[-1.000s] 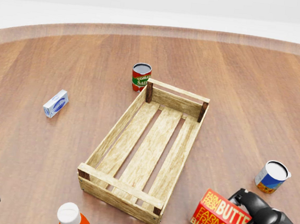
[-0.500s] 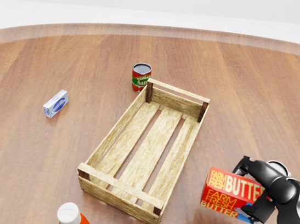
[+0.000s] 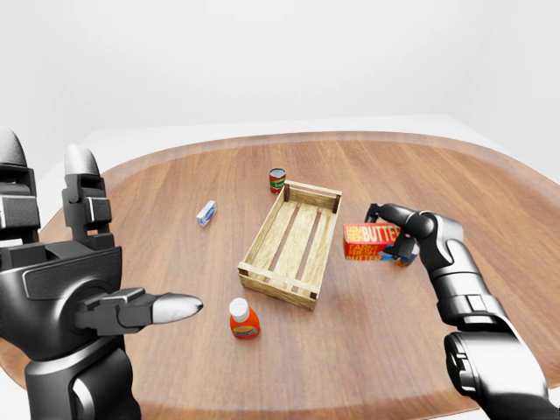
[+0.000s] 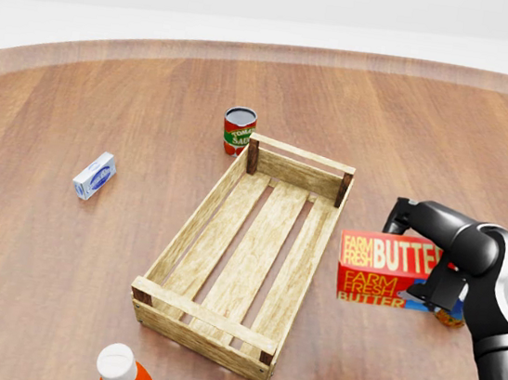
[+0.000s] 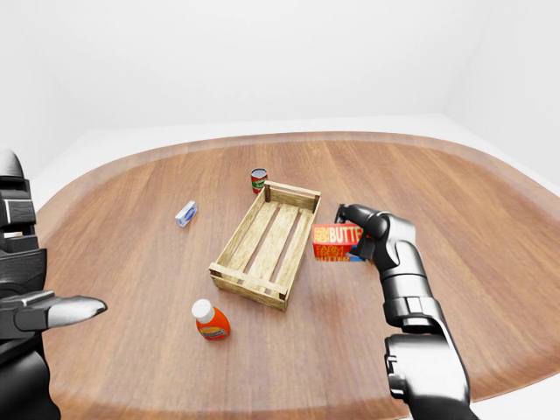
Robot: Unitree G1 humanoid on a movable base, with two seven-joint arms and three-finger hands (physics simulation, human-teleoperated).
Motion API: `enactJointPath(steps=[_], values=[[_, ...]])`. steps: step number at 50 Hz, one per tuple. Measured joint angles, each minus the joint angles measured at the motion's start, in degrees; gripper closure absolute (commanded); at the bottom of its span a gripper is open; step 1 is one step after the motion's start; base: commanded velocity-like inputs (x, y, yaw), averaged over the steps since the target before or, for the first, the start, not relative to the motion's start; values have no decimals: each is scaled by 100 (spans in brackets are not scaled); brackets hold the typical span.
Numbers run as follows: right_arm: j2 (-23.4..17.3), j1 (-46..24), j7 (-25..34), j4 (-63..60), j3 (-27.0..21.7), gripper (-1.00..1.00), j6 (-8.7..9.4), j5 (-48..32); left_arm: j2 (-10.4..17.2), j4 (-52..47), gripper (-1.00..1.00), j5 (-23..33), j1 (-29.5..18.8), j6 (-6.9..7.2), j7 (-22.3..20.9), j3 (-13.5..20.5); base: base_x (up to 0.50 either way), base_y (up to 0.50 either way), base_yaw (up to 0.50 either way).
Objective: Pick up the butter and put it in the tray.
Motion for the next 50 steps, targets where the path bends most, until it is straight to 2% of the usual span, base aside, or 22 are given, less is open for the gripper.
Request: enactJointPath(steps=[13,29,50], values=[[192,-843,-371,887,104,100,0,441,15,-6,-100,-48,-23,0,27,35,0,0,0],[731,-1917,-1197,2458,452,100,0,1056,34,-34,-100,-109,-42,0,53,81,0,0,0],[1522,-2545,-1889,3695,702,100,0,1383,7,-41,-100,-49,6,0,16,34,0,0,0]])
